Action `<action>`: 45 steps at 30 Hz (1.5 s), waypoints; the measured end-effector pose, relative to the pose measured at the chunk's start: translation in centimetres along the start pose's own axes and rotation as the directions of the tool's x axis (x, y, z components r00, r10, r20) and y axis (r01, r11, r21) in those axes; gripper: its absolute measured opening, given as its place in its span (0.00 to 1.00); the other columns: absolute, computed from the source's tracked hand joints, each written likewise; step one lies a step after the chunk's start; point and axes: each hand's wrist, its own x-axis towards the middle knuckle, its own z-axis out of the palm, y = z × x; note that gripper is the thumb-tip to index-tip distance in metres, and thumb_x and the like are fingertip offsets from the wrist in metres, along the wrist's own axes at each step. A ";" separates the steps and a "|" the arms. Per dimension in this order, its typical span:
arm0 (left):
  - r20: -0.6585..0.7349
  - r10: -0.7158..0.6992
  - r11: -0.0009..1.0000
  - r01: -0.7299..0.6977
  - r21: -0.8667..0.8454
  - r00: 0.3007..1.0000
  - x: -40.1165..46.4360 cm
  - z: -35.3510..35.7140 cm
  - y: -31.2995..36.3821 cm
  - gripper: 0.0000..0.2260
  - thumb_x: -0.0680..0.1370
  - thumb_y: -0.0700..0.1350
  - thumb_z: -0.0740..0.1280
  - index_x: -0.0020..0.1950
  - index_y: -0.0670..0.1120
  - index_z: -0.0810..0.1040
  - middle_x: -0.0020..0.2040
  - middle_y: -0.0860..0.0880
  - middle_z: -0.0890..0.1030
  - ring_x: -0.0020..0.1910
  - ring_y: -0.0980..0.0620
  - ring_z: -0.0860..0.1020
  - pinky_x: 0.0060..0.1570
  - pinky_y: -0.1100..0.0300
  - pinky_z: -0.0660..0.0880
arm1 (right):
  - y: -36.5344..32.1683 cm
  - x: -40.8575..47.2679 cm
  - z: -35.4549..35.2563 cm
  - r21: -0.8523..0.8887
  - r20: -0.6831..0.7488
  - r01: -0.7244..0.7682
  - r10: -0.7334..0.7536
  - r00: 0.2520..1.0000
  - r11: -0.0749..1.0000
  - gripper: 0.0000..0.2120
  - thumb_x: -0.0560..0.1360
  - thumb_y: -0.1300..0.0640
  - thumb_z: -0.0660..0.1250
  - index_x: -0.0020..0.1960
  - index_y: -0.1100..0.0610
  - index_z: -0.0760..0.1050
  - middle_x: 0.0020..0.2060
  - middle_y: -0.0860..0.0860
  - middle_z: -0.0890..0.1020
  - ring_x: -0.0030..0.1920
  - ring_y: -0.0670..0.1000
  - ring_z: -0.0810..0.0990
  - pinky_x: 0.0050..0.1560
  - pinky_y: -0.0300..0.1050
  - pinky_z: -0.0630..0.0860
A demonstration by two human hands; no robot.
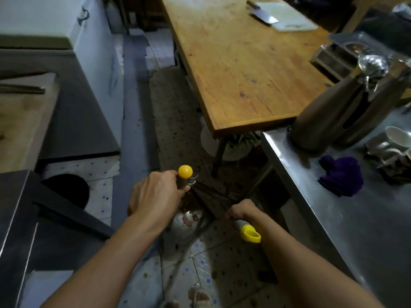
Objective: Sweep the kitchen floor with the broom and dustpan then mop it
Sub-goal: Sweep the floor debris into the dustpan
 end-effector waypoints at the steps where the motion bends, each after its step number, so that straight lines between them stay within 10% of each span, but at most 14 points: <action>1: -0.007 -0.009 1.000 0.009 0.014 1.000 0.7 0.4 0.6 0.11 0.77 0.59 0.63 0.43 0.52 0.70 0.41 0.49 0.76 0.43 0.46 0.75 0.38 0.58 0.66 | 0.1 1.0 -0.6 0.003 -0.016 0.004 -0.004 1.000 1.000 0.24 0.70 0.53 0.73 0.61 0.65 0.75 0.50 0.55 0.79 0.56 0.54 0.79 0.42 0.41 0.76; 3: -0.023 -0.027 0.999 0.028 0.033 0.999 1.5 0.8 1.4 0.12 0.77 0.59 0.63 0.44 0.51 0.72 0.40 0.49 0.75 0.44 0.46 0.76 0.38 0.58 0.66 | 0.5 3.1 -1.2 -0.024 -0.057 0.013 -0.014 0.998 1.000 0.24 0.70 0.54 0.72 0.61 0.65 0.74 0.55 0.57 0.79 0.57 0.56 0.79 0.49 0.44 0.75; 8: -0.043 -0.059 0.997 0.061 0.047 0.997 4.4 2.7 3.1 0.13 0.77 0.59 0.63 0.50 0.49 0.75 0.34 0.52 0.65 0.41 0.48 0.73 0.37 0.58 0.65 | 1.3 8.4 -2.7 -0.108 -0.049 0.047 -0.053 0.997 0.993 0.13 0.66 0.55 0.72 0.46 0.61 0.74 0.44 0.56 0.76 0.43 0.53 0.74 0.28 0.39 0.65; 18: -0.053 -0.082 0.995 0.085 0.056 0.995 8.7 5.5 4.2 0.14 0.76 0.60 0.63 0.51 0.50 0.75 0.32 0.53 0.63 0.46 0.46 0.76 0.38 0.58 0.66 | 3.0 16.6 -3.9 -0.085 -0.101 0.028 -0.037 0.994 0.996 0.16 0.70 0.56 0.70 0.54 0.65 0.80 0.53 0.60 0.82 0.56 0.60 0.79 0.42 0.41 0.68; 32: -0.029 -0.076 0.993 0.079 0.083 0.997 6.8 7.4 3.2 0.15 0.76 0.60 0.63 0.55 0.51 0.75 0.32 0.54 0.61 0.50 0.45 0.77 0.39 0.57 0.65 | 5.3 17.7 3.5 0.051 0.079 -0.011 0.007 0.997 0.999 0.05 0.74 0.60 0.67 0.45 0.58 0.71 0.46 0.55 0.74 0.46 0.52 0.73 0.52 0.44 0.75; 38: -0.032 -0.091 0.992 0.094 0.085 0.995 4.1 5.6 1.6 0.14 0.76 0.60 0.64 0.53 0.51 0.76 0.36 0.52 0.68 0.48 0.45 0.78 0.39 0.58 0.66 | 5.2 13.9 4.1 -0.009 0.173 0.021 -0.020 0.985 1.000 0.18 0.75 0.62 0.66 0.64 0.67 0.74 0.47 0.55 0.73 0.47 0.51 0.71 0.33 0.33 0.68; 45: -0.022 -0.089 0.993 0.090 0.075 0.996 1.2 3.2 -0.4 0.14 0.76 0.61 0.63 0.54 0.53 0.76 0.49 0.48 0.80 0.51 0.45 0.78 0.40 0.58 0.67 | 4.2 10.4 3.2 -0.046 0.095 0.022 -0.018 0.995 0.999 0.11 0.72 0.56 0.71 0.48 0.64 0.77 0.42 0.54 0.77 0.32 0.47 0.72 0.27 0.36 0.66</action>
